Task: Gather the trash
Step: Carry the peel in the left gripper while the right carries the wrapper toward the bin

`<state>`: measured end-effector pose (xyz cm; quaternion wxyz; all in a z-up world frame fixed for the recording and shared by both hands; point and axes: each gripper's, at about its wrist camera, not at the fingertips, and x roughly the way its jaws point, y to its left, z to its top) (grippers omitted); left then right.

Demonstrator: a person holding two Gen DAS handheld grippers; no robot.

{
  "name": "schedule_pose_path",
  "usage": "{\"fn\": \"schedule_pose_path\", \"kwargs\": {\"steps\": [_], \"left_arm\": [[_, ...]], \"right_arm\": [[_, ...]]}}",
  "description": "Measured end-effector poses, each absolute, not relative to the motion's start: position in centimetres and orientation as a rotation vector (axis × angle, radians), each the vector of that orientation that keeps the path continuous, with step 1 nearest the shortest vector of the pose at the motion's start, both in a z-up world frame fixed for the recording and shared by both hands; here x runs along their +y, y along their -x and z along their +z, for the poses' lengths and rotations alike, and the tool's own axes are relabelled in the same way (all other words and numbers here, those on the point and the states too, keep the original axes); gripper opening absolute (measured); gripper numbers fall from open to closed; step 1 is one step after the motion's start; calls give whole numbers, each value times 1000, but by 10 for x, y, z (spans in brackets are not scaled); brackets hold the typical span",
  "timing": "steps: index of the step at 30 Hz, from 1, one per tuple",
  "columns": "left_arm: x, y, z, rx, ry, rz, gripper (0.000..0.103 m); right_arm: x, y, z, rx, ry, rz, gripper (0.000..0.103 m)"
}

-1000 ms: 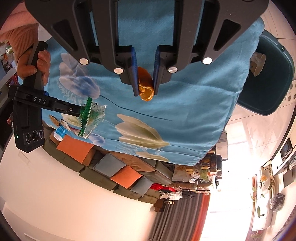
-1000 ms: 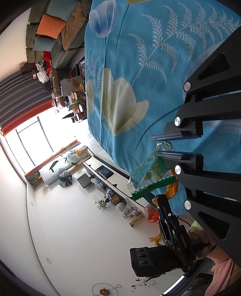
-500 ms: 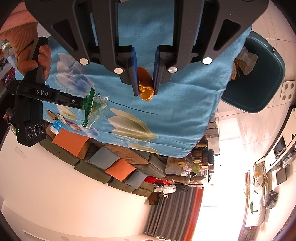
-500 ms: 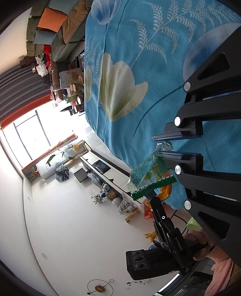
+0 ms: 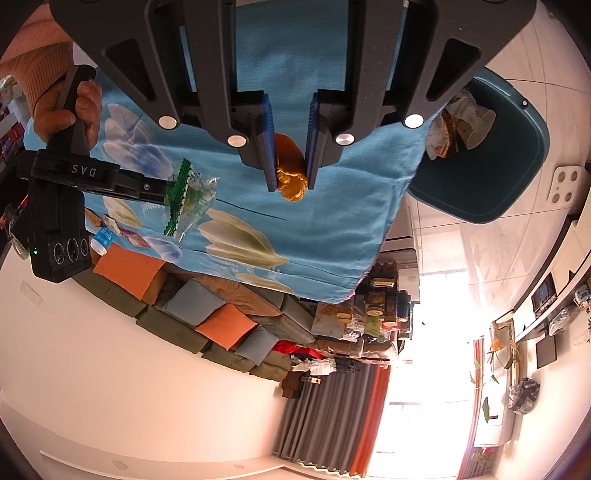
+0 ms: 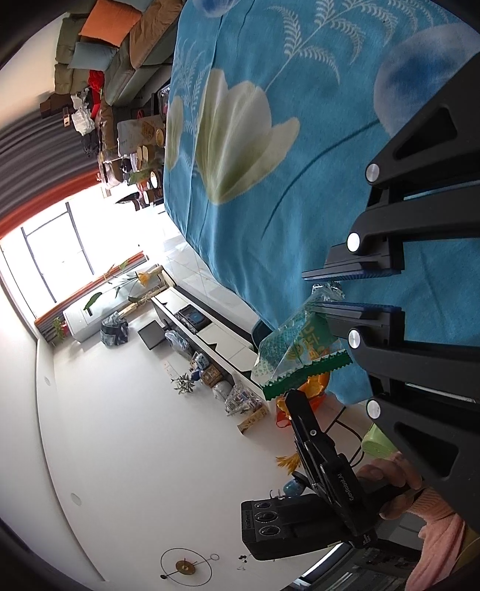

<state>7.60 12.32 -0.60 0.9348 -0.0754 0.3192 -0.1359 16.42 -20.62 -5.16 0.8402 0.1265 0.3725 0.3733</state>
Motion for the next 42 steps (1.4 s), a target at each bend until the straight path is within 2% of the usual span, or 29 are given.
{"fn": "schedule_pose_path", "kwargs": {"steps": [42], "left_arm": [[184,-57,4,605,208,-114,15]], "right_arm": [[-133,-182,-53,822,-188,912,10]]}}
